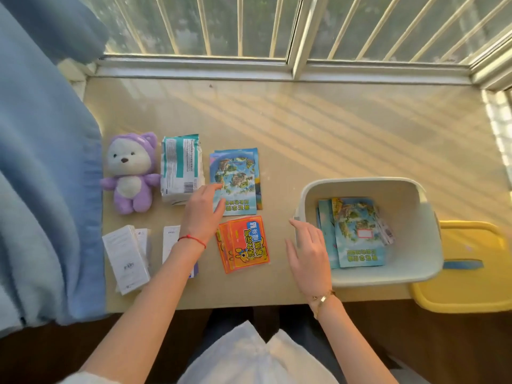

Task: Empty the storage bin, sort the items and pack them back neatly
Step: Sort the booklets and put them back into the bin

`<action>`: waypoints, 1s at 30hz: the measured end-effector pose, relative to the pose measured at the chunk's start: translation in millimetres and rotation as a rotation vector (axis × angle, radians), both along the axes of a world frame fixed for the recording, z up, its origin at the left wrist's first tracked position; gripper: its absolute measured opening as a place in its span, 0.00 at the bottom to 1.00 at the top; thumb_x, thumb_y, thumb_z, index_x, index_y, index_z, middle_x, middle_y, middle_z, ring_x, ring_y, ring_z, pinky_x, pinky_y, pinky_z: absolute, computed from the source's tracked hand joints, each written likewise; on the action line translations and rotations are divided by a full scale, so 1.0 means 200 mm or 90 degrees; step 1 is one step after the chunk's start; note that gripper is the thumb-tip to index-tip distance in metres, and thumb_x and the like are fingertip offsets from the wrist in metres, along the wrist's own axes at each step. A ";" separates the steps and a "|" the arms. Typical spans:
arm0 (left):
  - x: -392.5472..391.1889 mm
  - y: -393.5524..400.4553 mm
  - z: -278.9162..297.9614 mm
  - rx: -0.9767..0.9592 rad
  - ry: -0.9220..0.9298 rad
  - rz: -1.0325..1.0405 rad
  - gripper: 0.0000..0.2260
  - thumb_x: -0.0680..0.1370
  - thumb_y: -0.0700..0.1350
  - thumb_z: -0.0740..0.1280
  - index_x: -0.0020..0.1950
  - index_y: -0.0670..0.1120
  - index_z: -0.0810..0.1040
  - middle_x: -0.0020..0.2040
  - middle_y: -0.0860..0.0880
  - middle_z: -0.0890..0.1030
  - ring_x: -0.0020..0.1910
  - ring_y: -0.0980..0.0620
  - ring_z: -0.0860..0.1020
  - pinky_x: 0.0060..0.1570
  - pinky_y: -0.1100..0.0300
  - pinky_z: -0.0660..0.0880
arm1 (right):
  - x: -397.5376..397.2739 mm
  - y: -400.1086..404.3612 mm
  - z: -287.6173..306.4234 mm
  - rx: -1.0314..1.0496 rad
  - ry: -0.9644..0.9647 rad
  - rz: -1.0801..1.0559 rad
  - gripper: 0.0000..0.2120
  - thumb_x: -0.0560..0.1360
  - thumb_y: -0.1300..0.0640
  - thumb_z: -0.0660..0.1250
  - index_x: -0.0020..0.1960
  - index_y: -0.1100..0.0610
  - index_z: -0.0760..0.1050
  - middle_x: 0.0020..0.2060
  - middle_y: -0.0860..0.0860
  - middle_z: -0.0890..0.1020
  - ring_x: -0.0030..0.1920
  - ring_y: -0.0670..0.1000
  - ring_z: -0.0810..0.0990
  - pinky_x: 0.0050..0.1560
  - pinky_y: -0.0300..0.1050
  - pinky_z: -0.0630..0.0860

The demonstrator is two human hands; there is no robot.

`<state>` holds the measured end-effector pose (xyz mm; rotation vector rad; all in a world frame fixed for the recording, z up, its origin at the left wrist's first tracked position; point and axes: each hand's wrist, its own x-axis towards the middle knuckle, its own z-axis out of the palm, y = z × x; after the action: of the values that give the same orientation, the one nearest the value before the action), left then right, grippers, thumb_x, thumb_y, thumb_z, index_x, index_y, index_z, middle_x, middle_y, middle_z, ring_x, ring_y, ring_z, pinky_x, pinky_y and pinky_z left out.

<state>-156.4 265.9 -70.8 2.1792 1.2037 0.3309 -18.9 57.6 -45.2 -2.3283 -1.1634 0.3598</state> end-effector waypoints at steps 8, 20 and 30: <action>0.30 -0.44 0.27 0.064 0.002 -0.002 0.12 0.76 0.44 0.67 0.59 0.47 0.77 0.56 0.48 0.80 0.55 0.49 0.77 0.53 0.54 0.75 | 0.60 -0.39 0.10 -0.026 -0.026 -0.059 0.18 0.76 0.58 0.66 0.64 0.58 0.72 0.58 0.53 0.77 0.61 0.52 0.72 0.64 0.42 0.66; 0.98 -1.03 0.10 -0.061 0.062 0.066 0.14 0.77 0.47 0.65 0.63 0.48 0.74 0.57 0.49 0.78 0.54 0.50 0.77 0.51 0.55 0.75 | 1.29 -0.73 -0.08 -0.141 0.060 -0.038 0.18 0.76 0.58 0.64 0.66 0.59 0.70 0.59 0.54 0.75 0.61 0.52 0.73 0.63 0.44 0.68; 1.32 -1.20 -0.40 -0.281 0.190 0.153 0.23 0.75 0.50 0.69 0.67 0.45 0.69 0.58 0.42 0.78 0.55 0.42 0.78 0.51 0.52 0.76 | 1.36 -0.64 -0.37 -0.171 0.162 -0.050 0.21 0.77 0.59 0.62 0.69 0.60 0.65 0.64 0.56 0.71 0.63 0.55 0.73 0.63 0.45 0.69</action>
<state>107.7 26.6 -150.4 1.7432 1.5398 -0.1625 253.1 -69.4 -119.5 -2.4550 -0.9457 0.8016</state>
